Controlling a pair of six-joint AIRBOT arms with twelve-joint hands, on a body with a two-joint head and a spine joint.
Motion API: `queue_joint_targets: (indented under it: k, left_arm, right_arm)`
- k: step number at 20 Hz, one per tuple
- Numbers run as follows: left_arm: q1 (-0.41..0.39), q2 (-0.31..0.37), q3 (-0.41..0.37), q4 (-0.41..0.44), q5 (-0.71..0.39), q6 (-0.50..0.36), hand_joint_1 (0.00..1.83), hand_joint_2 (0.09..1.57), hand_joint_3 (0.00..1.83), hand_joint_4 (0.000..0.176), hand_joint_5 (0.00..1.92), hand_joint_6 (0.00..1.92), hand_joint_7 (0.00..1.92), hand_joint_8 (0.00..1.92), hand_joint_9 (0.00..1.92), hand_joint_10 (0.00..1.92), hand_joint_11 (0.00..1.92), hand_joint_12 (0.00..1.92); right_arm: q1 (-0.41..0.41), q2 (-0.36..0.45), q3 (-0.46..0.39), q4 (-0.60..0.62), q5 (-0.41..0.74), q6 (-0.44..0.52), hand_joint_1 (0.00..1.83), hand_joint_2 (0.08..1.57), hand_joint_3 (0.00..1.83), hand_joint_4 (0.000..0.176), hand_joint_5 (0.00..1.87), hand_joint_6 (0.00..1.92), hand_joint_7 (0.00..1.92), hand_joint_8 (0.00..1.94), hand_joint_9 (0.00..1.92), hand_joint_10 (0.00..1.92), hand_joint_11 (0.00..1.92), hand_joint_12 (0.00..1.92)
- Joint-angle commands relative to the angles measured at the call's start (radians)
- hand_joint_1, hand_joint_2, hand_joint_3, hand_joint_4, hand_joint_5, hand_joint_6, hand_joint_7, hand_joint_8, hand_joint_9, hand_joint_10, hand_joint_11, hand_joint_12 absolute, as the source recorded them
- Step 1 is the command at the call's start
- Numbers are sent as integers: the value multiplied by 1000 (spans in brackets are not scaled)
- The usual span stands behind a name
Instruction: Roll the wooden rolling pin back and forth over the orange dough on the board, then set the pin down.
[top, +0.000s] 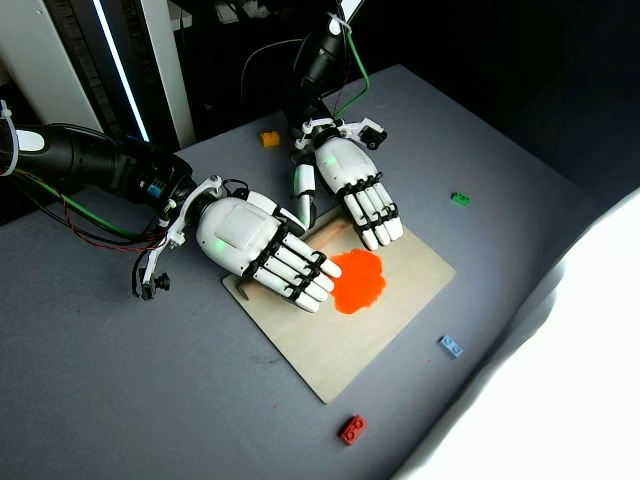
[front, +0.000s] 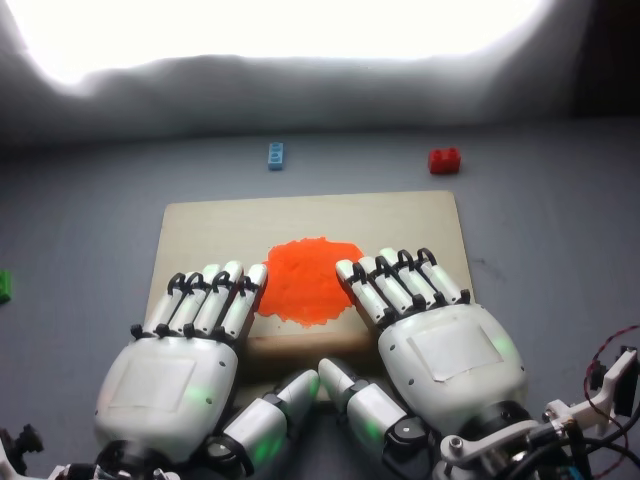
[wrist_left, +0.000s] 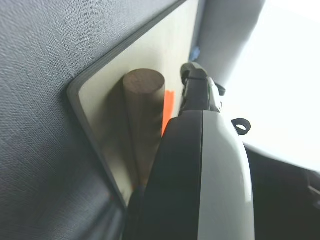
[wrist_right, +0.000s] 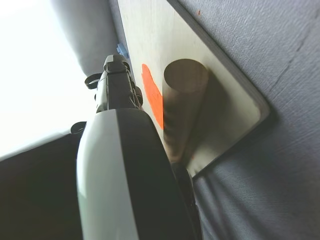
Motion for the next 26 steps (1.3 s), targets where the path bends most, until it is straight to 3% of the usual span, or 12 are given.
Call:
queue_joint_targets:
  k: [1,3,11,26]
  left_arm:
    - [-3,-4,6,60,-101,-5,0,1284,0,0,0,0,4,0,30,3,0,385]
    - [-4,-6,11,60,-101,-7,0,1300,3,0,0,0,0,0,13,5,0,287]
    - [-13,-11,32,60,-96,-7,0,1282,0,0,0,0,0,0,0,0,0,27]
    - [-41,-28,71,59,-72,-9,0,1294,2,0,0,0,0,0,0,0,0,0]
  right_arm:
    - [-2,-3,1,-75,74,1,0,1381,0,0,61,14,55,21,21,9,0,84]
    - [-4,-5,4,-75,71,2,0,1394,5,0,40,5,42,20,21,7,0,2]
    - [-3,-8,23,-73,63,10,0,1406,10,0,46,7,9,0,0,0,0,0]
    - [16,-20,59,-56,45,18,0,1404,7,0,58,15,41,10,4,1,0,0]
